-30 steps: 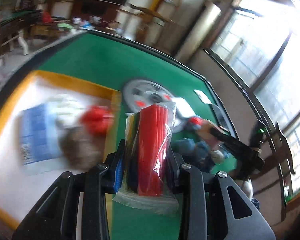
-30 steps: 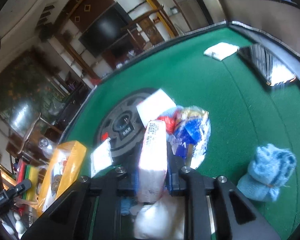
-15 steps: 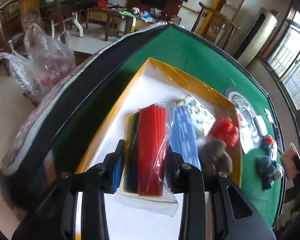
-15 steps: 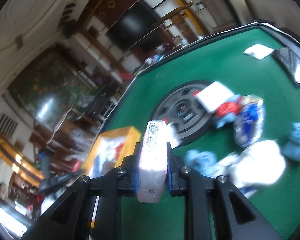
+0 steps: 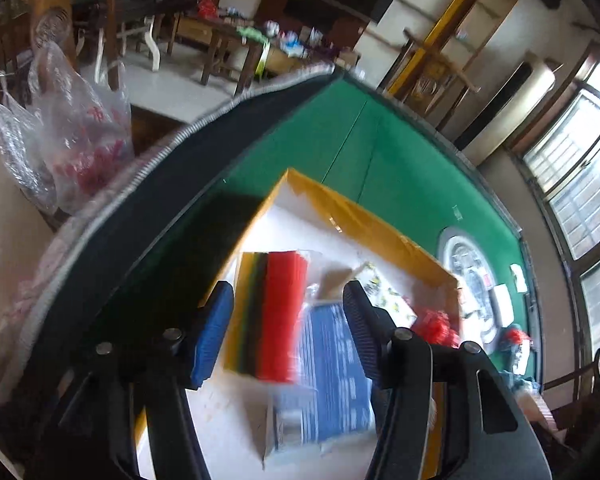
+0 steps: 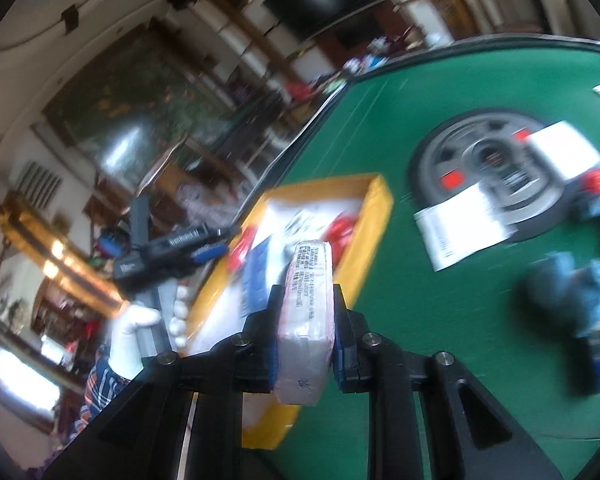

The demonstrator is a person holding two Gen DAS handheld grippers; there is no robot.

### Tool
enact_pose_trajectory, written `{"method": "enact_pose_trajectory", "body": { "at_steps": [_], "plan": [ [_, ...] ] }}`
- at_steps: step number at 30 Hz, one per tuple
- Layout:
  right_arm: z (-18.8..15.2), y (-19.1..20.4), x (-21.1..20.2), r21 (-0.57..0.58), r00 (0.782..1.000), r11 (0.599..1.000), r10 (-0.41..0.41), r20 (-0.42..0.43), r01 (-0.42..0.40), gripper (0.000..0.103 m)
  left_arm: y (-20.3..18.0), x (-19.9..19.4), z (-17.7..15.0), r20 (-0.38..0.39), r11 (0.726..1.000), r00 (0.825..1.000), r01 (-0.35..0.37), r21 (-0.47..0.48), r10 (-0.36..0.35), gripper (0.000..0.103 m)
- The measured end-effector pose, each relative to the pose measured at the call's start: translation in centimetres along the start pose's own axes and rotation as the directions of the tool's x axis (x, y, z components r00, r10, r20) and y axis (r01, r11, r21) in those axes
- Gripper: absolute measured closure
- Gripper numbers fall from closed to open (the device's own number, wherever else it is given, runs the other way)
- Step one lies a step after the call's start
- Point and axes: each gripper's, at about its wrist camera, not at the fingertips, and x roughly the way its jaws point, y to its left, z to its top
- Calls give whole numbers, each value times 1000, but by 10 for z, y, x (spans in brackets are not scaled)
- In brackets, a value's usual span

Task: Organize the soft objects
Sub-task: 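Drop the sponge bag and pink soap box into the yellow box with both grippers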

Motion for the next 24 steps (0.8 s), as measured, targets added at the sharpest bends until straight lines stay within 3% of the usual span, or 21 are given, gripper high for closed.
{"method": "enact_pose_trajectory", "body": {
  "at_steps": [4,8,14,19,21,24],
  "plan": [
    [-6,21,48,-9,988,996,83,-131,-85,84,15,-44,-22,50,996,995,89,-22,-87,42],
    [-14,45,104,10,948,986,165,-274,-168,84,28,-75,-41,91,992,988,128,-10,-127,42],
    [-17,80,182,-16,901,986,143,-410,-164,84,49,-102,-61,144,993,983,116,-24,-111,41],
    [-7,82,213,-38,895,992,90,-437,-118,81,61,-110,-73,168,992,980,114,-56,-103,37],
    [0,78,214,-70,906,996,25,-423,-61,75,62,-111,-78,189,990,976,123,-72,-107,37],
    [15,73,210,-112,924,994,-46,-380,3,75,60,-112,-88,212,987,971,131,-92,-109,35]
  ]
}}
